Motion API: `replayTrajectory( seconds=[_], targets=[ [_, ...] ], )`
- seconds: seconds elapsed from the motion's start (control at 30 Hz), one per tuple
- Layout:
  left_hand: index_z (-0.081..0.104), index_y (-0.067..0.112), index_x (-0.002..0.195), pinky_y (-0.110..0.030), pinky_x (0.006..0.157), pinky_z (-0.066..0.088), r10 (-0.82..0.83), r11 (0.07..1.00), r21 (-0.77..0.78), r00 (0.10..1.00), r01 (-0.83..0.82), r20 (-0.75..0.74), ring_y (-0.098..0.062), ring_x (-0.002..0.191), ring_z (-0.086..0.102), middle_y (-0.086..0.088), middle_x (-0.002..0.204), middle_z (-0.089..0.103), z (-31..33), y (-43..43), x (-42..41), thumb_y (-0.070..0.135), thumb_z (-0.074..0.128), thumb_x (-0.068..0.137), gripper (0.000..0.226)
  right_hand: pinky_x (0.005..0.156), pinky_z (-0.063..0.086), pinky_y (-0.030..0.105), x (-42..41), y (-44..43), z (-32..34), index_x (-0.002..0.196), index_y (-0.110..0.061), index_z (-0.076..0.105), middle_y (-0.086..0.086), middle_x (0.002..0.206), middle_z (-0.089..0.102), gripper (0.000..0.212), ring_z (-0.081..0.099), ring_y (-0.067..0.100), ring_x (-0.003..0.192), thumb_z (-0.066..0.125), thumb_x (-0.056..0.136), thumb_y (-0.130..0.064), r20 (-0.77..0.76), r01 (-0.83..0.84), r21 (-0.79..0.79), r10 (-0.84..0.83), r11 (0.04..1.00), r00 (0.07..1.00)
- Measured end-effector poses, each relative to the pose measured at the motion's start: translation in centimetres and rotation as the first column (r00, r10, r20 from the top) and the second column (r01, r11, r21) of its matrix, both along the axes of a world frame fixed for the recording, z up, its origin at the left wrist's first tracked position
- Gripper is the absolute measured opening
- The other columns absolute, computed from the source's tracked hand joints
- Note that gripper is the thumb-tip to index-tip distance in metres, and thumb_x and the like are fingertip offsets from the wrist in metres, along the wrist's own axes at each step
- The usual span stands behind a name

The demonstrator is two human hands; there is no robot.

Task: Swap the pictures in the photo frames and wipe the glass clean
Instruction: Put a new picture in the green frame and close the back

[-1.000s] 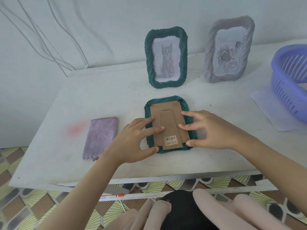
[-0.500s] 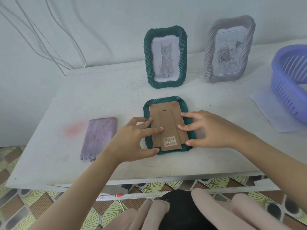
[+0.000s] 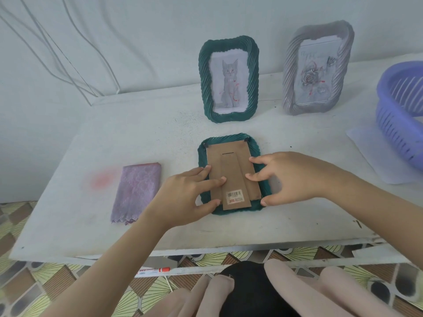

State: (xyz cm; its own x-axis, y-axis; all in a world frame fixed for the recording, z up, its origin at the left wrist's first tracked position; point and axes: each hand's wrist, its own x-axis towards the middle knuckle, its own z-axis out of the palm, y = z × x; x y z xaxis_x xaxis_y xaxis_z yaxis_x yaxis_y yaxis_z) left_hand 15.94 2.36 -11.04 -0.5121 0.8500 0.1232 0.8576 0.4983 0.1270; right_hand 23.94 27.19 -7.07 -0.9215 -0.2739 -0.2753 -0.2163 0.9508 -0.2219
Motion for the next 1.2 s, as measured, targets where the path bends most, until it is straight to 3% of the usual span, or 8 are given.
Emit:
replayTrajectory(
  seconds=[0.4, 0.53, 0.7, 0.8, 0.9, 1.0, 1.1, 1.2],
  targets=[
    [0.060, 0.031, 0.122, -0.031, 0.076, 0.055, -0.003, 1.000, -0.001, 1.000, 0.003, -0.020, -0.022, 0.112, 0.061, -0.011, 0.122, 0.063, 0.0, -0.1, 0.2, 0.053, 0.044, 0.082, 0.048, 0.086, 0.043, 0.023, 0.0, -0.8, 0.7, 0.137, -0.033, 0.041, -0.001, 0.153, 0.026, 0.064, 0.058, 0.019, 0.106, 0.054, 0.078, -0.055, -0.040, -0.106, 0.187, 0.116, 0.977, 0.993],
    [0.058, 0.031, 0.123, -0.033, 0.077, 0.055, -0.004, 1.000, -0.003, 1.000, 0.004, -0.014, -0.024, 0.113, 0.060, -0.013, 0.123, 0.062, -0.1, -0.1, 0.2, 0.053, 0.044, 0.083, 0.048, 0.084, 0.050, 0.030, 0.5, -0.3, -0.6, 0.135, -0.026, 0.046, 0.002, 0.151, 0.030, 0.065, 0.064, 0.021, 0.095, 0.052, 0.077, -0.055, -0.082, -0.079, 0.117, 0.089, 0.990, 0.993],
    [0.057, 0.030, 0.125, -0.035, 0.082, 0.055, -0.002, 1.000, -0.002, 1.000, 0.002, -0.005, -0.026, 0.114, 0.059, -0.014, 0.126, 0.059, -0.3, -0.1, 0.2, 0.052, 0.043, 0.084, 0.048, 0.070, 0.058, 0.034, 1.7, -0.2, -2.4, 0.115, -0.011, 0.065, 0.016, 0.131, 0.054, 0.059, 0.069, 0.025, 0.084, 0.045, 0.075, -0.048, -0.196, -0.037, -0.054, 0.026, 0.998, 0.980],
    [0.056, 0.030, 0.126, -0.035, 0.082, 0.055, 0.001, 1.000, 0.008, 1.000, -0.001, -0.002, -0.026, 0.116, 0.058, -0.013, 0.128, 0.058, -0.4, -0.2, 0.4, 0.051, 0.043, 0.085, 0.047, 0.074, 0.058, 0.039, 2.3, -0.7, -3.2, 0.112, -0.007, 0.066, 0.017, 0.126, 0.058, 0.052, 0.068, 0.026, 0.091, 0.045, 0.078, -0.041, -0.243, -0.003, -0.127, -0.028, 0.992, 0.970],
    [0.056, 0.031, 0.126, -0.033, 0.082, 0.054, 0.012, 1.000, 0.023, 1.000, -0.012, 0.001, -0.023, 0.118, 0.056, -0.012, 0.130, 0.057, -0.5, -0.3, 0.6, 0.050, 0.042, 0.086, 0.047, 0.094, 0.047, 0.037, 2.7, -1.0, -4.2, 0.117, -0.009, 0.063, 0.013, 0.132, 0.054, 0.049, 0.060, 0.027, 0.113, 0.045, 0.082, -0.038, -0.310, 0.027, -0.208, -0.092, 0.978, 0.946],
    [0.055, 0.032, 0.127, -0.030, 0.084, 0.052, 0.034, 0.999, 0.037, 0.999, -0.035, 0.018, -0.021, 0.122, 0.053, -0.009, 0.132, 0.055, -0.5, -0.3, 0.8, 0.050, 0.041, 0.087, 0.046, 0.111, 0.023, 0.022, 3.1, -0.3, -4.7, 0.131, -0.026, 0.050, -0.014, 0.147, 0.031, 0.046, 0.030, 0.005, 0.137, 0.056, 0.088, -0.037, -0.231, 0.120, -0.395, -0.225, 0.911, 0.946],
    [0.050, 0.034, 0.130, -0.030, 0.093, 0.045, 0.053, 0.997, 0.045, 0.996, -0.057, 0.072, -0.020, 0.127, 0.048, -0.008, 0.137, 0.050, -0.5, -0.4, 1.0, 0.052, 0.040, 0.087, 0.048, 0.111, 0.010, 0.011, 3.4, 0.1, -5.1, 0.133, -0.038, 0.041, -0.027, 0.146, 0.022, 0.053, 0.014, -0.008, 0.138, 0.063, 0.085, -0.033, -0.157, 0.151, -0.496, -0.259, 0.855, 0.953],
    [0.048, 0.035, 0.132, -0.029, 0.097, 0.039, 0.071, 0.997, 0.038, 0.993, -0.074, 0.090, -0.021, 0.129, 0.045, -0.007, 0.139, 0.048, -0.5, -0.4, 1.2, 0.052, 0.040, 0.086, 0.049, 0.110, 0.008, 0.010, 3.3, -0.4, -5.8, 0.133, -0.035, 0.043, -0.023, 0.146, 0.026, 0.051, 0.015, -0.003, 0.139, 0.061, 0.086, -0.031, -0.172, 0.165, -0.533, -0.297, 0.830, 0.939]
  ],
)
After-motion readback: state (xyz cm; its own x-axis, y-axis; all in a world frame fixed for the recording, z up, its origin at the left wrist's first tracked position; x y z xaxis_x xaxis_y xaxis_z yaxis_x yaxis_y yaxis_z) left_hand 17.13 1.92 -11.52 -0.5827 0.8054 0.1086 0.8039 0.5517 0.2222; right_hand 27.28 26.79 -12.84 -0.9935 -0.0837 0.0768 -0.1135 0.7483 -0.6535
